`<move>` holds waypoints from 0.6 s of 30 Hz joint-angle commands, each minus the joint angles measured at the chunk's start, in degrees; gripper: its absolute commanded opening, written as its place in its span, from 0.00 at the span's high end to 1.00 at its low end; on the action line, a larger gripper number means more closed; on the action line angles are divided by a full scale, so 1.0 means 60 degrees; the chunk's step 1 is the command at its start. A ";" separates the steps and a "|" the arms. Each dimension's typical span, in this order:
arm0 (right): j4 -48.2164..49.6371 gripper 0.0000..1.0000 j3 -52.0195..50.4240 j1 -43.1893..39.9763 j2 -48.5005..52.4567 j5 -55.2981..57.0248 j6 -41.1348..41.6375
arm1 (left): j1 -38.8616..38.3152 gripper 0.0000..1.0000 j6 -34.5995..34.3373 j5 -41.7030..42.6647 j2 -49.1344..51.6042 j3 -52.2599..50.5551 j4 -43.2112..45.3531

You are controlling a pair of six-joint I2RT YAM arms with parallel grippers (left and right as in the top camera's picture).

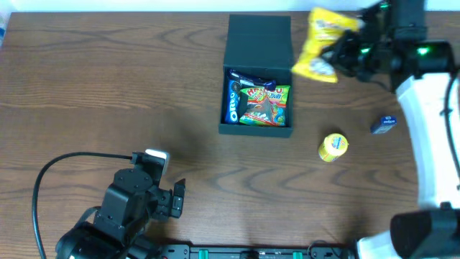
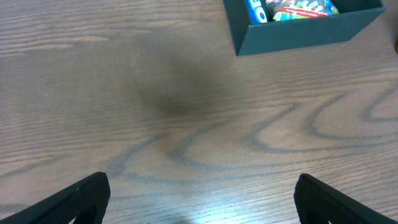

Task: Pack container
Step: 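Lift the Hacks bag and carry it into the black box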

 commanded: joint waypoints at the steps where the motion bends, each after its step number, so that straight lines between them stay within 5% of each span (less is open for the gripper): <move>1: -0.0036 0.99 0.0069 0.1191 0.0007 -0.0503 -0.0780 | 0.0051 0.04 0.0102 -0.0004 -0.0015 -0.0018 -0.0007; 7: 0.0186 0.99 0.0069 0.2798 0.0812 0.0025 -0.0488 | 0.0051 0.04 0.0102 -0.0004 -0.0015 -0.0018 -0.0007; 18: 0.0255 0.99 0.0069 0.3384 0.2849 0.0033 -0.0135 | 0.0051 0.04 0.0102 -0.0004 -0.0015 -0.0018 -0.0007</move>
